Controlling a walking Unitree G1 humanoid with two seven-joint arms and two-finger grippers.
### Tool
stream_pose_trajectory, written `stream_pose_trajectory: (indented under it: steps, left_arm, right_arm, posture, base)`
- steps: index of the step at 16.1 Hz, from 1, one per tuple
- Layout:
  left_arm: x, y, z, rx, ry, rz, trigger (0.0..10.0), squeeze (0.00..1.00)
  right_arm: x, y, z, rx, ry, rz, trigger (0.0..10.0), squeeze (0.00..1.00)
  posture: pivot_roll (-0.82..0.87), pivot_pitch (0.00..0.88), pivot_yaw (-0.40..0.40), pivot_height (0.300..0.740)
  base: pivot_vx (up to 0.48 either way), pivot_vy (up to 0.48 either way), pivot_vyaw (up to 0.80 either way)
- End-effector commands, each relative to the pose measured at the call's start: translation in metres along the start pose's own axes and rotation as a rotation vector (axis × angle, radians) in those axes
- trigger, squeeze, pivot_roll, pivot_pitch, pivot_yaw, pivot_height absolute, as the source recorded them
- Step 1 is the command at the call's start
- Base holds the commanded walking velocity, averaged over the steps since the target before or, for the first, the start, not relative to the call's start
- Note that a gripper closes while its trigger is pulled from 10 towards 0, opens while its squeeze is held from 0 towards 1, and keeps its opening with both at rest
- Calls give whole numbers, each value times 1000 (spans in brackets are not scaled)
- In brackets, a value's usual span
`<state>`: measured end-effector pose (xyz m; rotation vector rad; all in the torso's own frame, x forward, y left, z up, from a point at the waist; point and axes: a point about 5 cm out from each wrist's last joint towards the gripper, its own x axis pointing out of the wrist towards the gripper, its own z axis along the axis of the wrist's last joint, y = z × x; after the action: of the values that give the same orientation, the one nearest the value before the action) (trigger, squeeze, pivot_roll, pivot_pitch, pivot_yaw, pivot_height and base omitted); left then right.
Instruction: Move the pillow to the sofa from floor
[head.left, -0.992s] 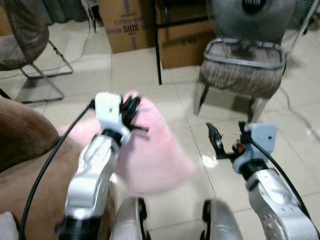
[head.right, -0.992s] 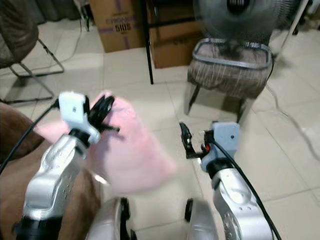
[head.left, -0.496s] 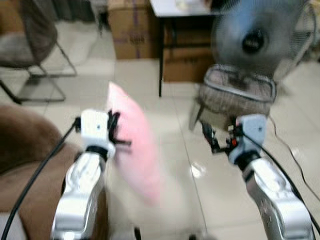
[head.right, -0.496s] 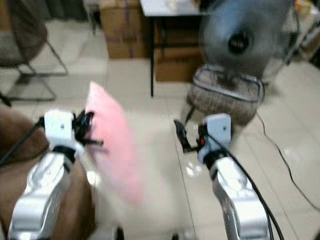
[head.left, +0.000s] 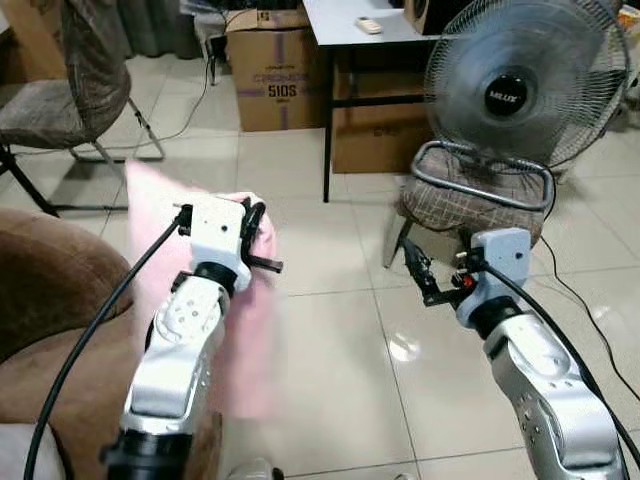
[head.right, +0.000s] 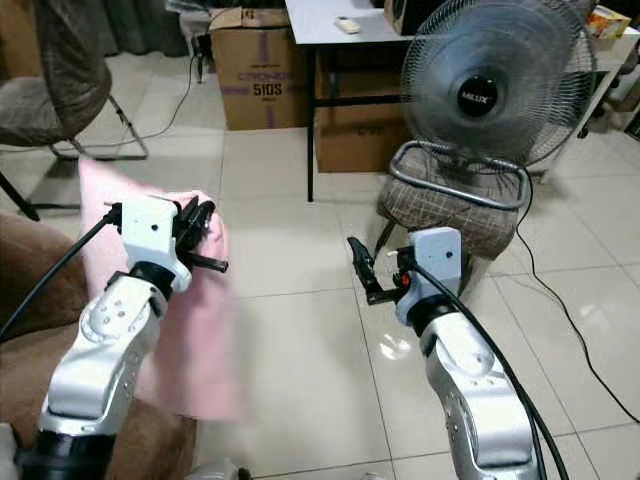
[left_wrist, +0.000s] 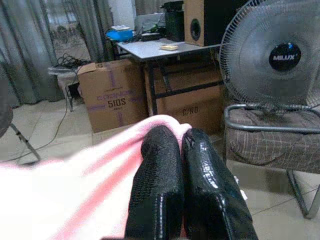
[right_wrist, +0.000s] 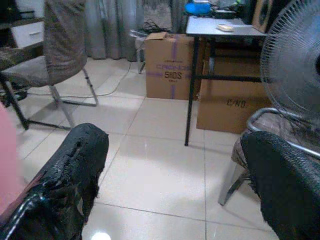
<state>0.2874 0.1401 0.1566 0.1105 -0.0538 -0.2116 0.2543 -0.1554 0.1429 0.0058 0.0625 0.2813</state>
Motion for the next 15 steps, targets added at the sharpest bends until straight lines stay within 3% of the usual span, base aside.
stream_pose_trajectory:
  steps: [1,2,5,7,8,9,10,13,15]
  left_arm:
    - [2,4,8,0,-42,-13,10000,0]
    - [3,3,8,1,-41,-38,10000,0]
    - [16,10,10,132,-37,-256,10000,0]
    - [24,16,17,187,-42,-362,10000,0]
    - [30,19,23,205,-50,-394,10000,0]
    - [34,19,28,214,-56,-426,10000,0]
    - [44,17,36,254,-65,-534,10000,0]
    - [49,6,46,410,-81,-798,10000,0]
    - [49,3,50,479,-95,-865,10000,0]
  right_arm:
    - [3,-2,6,3,-24,60,10000,0]
    - [3,-2,7,-10,-29,103,10000,0]
    - [8,-15,22,-170,-39,262,10000,0]
    - [7,-27,31,-195,-22,375,10000,0]
    - [6,-31,34,-203,-9,434,10000,671]
    - [7,-35,37,-217,-4,463,10000,976]
    - [9,-46,42,-259,12,526,10000,1000]
    - [12,-51,53,-371,46,709,10000,1000]
    - [13,-50,59,-404,54,780,10000,1000]
  posture:
    - [72,0,16,740]
    - [69,0,14,740]
    - [54,0,17,740]
    - [50,0,11,740]
    - [63,0,-10,740]
    - [75,0,-21,740]
    - [83,0,-26,740]
    - [87,0,-22,740]
    - [87,0,-22,740]
  base:
    - [0,0,0]
    - [0,0,0]
    - [0,0,0]
    - [0,0,0]
    - [0,0,0]
    - [0,0,0]
    - [0,0,0]
    - [0,0,0]
    - [0,0,0]
